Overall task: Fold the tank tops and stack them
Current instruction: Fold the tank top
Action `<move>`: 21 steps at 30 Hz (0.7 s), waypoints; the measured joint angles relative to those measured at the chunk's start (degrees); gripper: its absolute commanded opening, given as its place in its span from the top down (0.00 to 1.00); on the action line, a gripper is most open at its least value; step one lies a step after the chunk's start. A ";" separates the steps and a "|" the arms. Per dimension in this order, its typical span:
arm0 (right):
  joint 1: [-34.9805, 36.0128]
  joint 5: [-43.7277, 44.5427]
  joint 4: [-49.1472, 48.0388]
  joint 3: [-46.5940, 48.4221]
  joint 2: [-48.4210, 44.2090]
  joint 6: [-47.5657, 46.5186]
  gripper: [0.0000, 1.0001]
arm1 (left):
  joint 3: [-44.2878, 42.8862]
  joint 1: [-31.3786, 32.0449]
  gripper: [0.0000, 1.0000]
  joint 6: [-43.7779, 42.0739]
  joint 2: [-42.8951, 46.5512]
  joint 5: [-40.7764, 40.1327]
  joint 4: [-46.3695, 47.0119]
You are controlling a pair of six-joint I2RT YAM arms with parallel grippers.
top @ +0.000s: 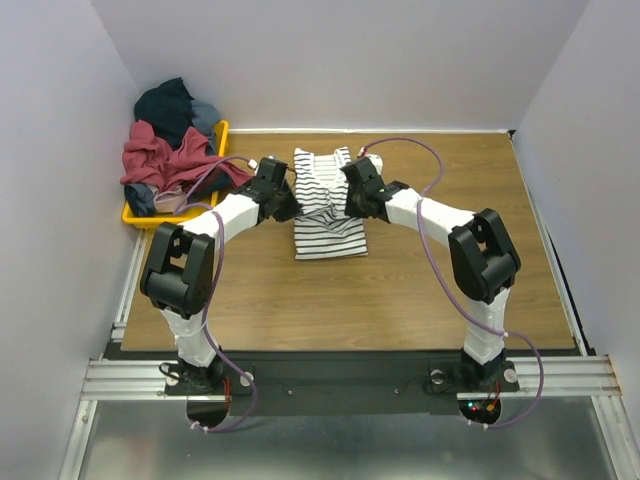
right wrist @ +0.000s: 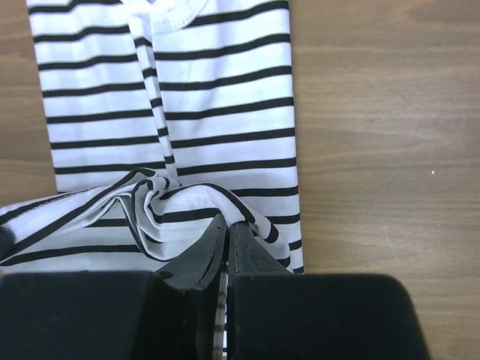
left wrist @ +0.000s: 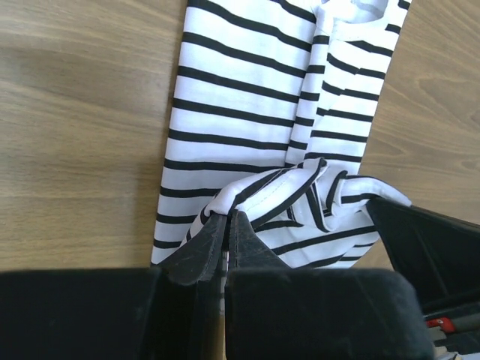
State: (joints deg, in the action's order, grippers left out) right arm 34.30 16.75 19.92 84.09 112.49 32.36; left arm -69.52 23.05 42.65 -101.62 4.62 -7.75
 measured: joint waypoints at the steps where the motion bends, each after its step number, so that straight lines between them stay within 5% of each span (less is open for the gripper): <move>1: -0.26 -0.09 0.04 0.57 0.09 -0.02 1.00 | -0.46 -0.22 1.00 0.07 -0.13 0.02 0.02; 7: -2.01 -0.90 -0.39 4.52 1.68 -0.26 0.99 | -4.96 -1.57 1.00 0.15 -1.88 0.66 -0.02; 13: -3.65 -2.23 -1.20 9.05 6.99 -0.57 0.79 | -9.33 -3.17 1.00 0.09 -7.02 1.33 2.12; 16: -4.66 -3.23 -1.05 11.63 10.86 -0.92 0.46 | -9.33 -4.22 0.77 0.09 -9.86 1.86 2.86; 17: -4.83 -3.43 -1.07 12.46 11.74 -0.98 0.40 | -9.33 -4.55 0.56 0.04 -10.88 2.23 3.28; 19: -5.35 -4.09 -1.09 14.36 13.77 -1.36 0.24 | -9.33 -4.96 0.39 0.07 -12.26 2.73 3.80; 21: -5.51 -4.11 -1.07 15.06 14.32 -1.62 0.19 | -9.33 -5.25 0.31 -0.22 -12.57 2.95 3.89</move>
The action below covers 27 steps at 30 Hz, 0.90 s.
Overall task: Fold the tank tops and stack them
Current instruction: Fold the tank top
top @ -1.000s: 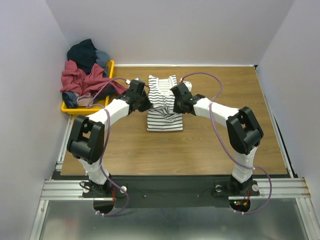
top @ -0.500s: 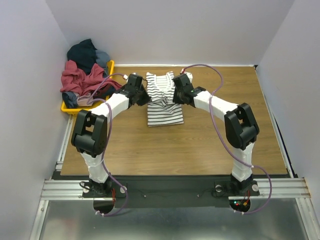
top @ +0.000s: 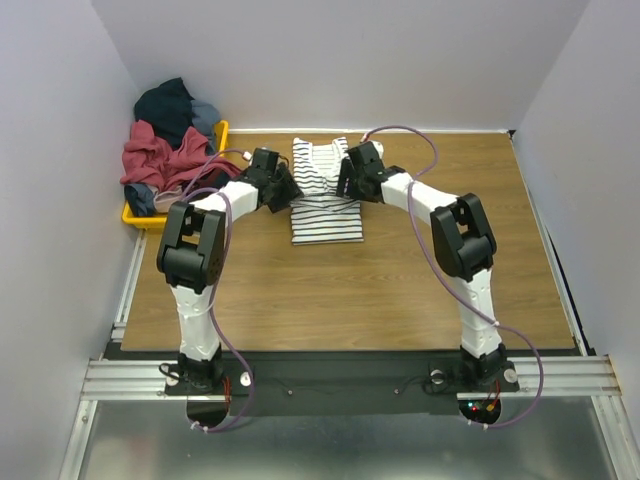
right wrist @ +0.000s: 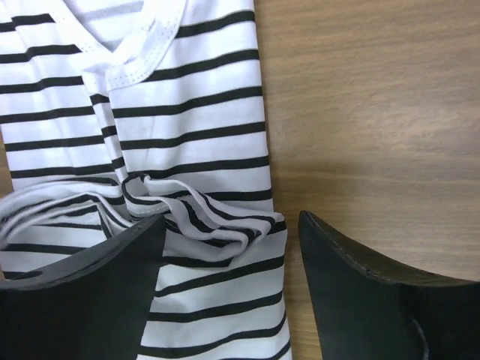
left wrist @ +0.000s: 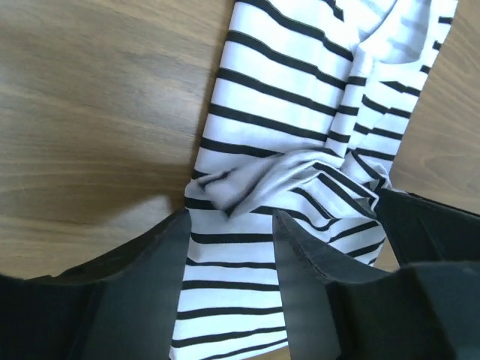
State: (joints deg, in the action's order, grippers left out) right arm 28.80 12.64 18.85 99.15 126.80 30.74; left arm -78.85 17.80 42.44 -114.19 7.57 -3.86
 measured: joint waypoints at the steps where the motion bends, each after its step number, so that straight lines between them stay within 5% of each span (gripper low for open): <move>1: -0.26 0.07 0.00 0.39 0.00 -0.33 0.17 | 0.00 -0.20 0.27 -0.33 0.04 0.04 0.28; 7: -0.33 1.31 -0.07 0.31 -3.39 -1.42 0.18 | 0.00 -0.63 0.30 -1.42 4.15 -0.17 1.57; 10: -0.22 1.25 -0.42 -2.58 -7.87 -1.51 0.22 | 0.13 -0.57 0.43 -1.14 7.69 -0.33 1.60; 17: 0.92 -1.79 -2.82 -8.00 -14.19 -2.36 0.49 | 11.56 2.75 0.87 3.89 17.05 -1.11 5.66; 27: 1.99 -10.58 -2.99 -4.76 -3.50 -4.98 0.56 | 22.93 12.15 0.99 11.19 17.57 -0.24 8.87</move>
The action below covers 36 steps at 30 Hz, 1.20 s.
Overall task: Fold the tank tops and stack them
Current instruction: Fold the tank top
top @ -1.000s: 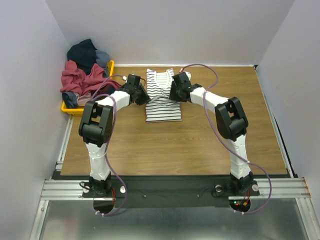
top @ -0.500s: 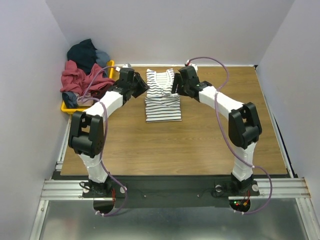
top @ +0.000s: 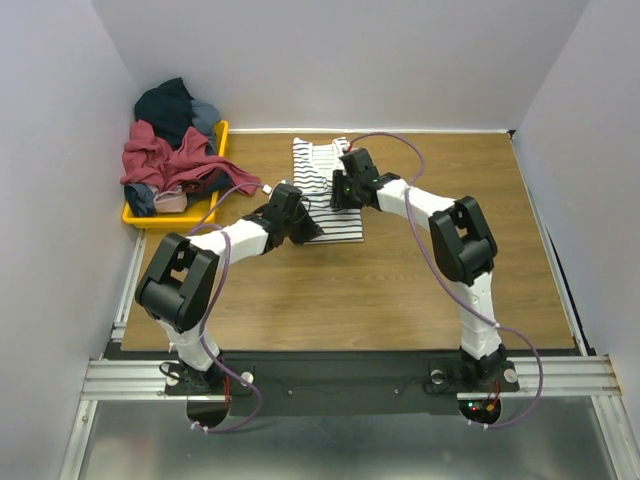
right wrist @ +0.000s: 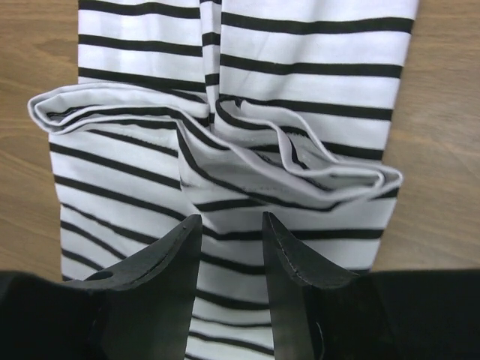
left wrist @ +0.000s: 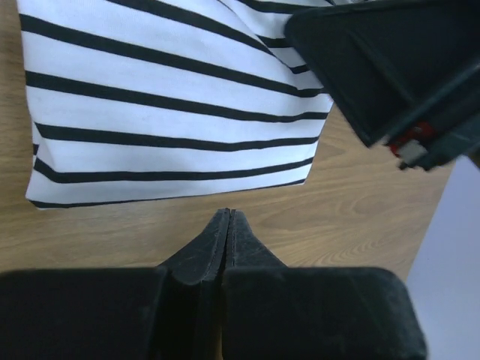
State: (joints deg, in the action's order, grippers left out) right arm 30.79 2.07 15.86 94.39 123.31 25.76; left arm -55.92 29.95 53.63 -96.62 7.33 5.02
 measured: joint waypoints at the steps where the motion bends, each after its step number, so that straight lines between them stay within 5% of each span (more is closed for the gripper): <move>1: 0.00 -0.52 0.00 0.96 1.31 -0.24 0.56 | 0.00 -0.02 0.99 0.48 -0.28 -0.07 0.55; 18: -2.34 2.75 0.33 14.64 12.35 1.81 0.55 | 1.31 -2.08 0.99 5.46 -7.69 -0.37 3.54; 22: -2.73 3.61 0.04 14.27 12.17 3.19 0.40 | 2.56 -2.69 0.99 5.77 -7.43 1.09 5.55; 24: -2.75 4.02 0.04 12.81 10.97 3.58 0.31 | 3.34 -2.71 0.94 4.96 -6.58 1.09 5.38; 36: -2.75 10.23 1.36 0.02 -6.62 2.78 0.24 | 6.05 -2.82 0.42 -1.36 7.61 -3.52 -0.66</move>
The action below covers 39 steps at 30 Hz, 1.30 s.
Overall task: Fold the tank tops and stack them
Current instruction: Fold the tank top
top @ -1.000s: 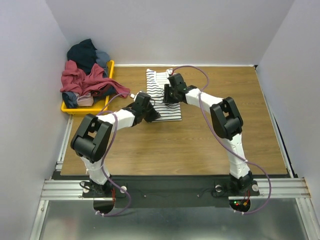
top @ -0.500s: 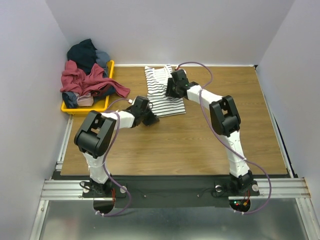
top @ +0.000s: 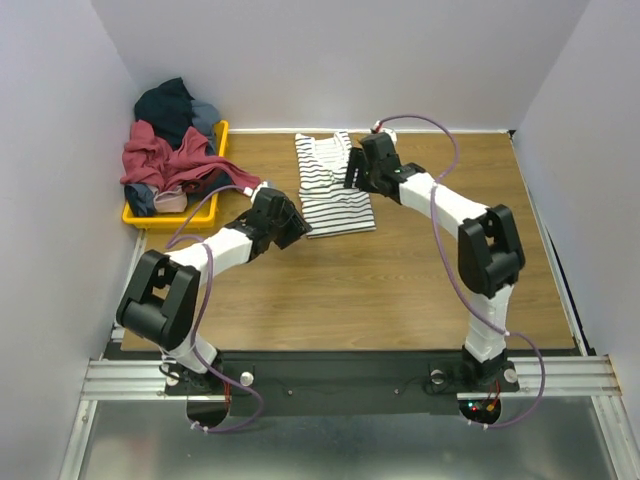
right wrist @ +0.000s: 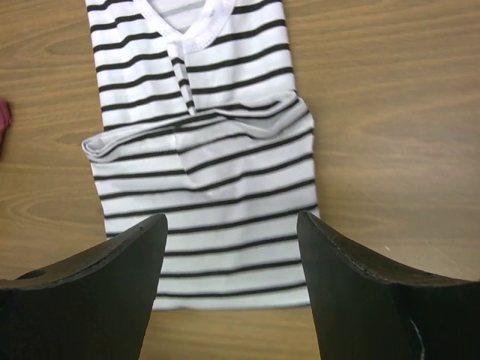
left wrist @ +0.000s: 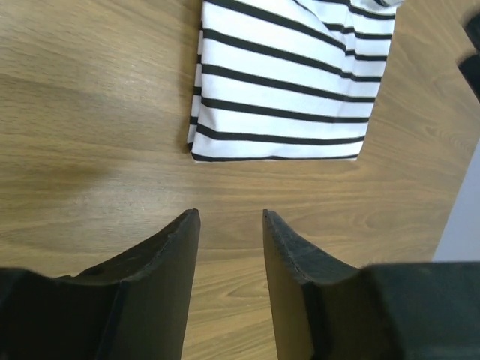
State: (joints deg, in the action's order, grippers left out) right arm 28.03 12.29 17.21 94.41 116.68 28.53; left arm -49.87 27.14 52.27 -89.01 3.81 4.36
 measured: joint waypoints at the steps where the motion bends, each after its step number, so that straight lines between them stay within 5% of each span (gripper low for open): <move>1: 0.00 0.70 -0.02 -3.10 -3.19 0.24 0.24 | 0.00 -0.28 0.41 -0.50 -0.02 -0.22 0.00; 14: -4.22 -4.66 -3.74 -26.86 -11.04 3.10 0.25 | -1.25 -2.78 0.40 -3.15 -9.81 3.91 4.50; 31: -5.86 -10.01 -14.80 -29.68 -8.59 7.58 0.48 | -3.21 -2.84 0.55 0.83 -14.47 4.57 9.88; 39: -5.97 -12.15 -17.38 -30.32 -7.43 9.79 0.69 | -3.82 -2.03 0.88 1.60 -16.00 3.87 9.88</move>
State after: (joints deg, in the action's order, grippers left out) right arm 22.06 0.14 -0.16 64.10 109.25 38.33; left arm -53.69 25.10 53.87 -105.01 7.68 14.24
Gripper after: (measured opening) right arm 0.344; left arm 0.214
